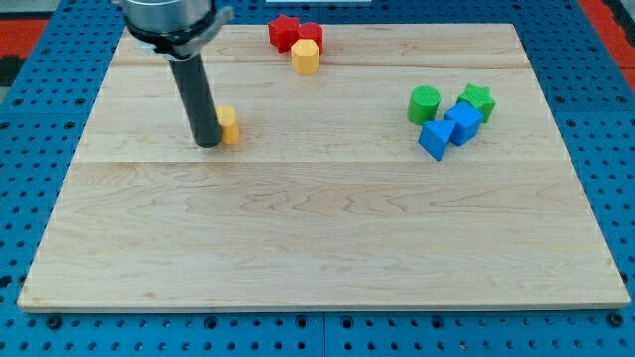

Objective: Push the yellow heart towards the yellow hexagon

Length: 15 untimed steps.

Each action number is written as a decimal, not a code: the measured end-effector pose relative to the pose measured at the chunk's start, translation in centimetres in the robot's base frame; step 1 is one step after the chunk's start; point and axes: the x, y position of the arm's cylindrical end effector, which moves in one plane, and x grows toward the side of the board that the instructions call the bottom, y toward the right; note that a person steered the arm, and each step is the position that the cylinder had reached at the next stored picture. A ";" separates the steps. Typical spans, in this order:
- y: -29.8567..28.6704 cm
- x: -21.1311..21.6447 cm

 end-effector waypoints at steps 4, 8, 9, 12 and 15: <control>0.9 -7.2; 4.0 -9.9; 4.0 -11.5; 2.1 -13.4; -0.1 -16.2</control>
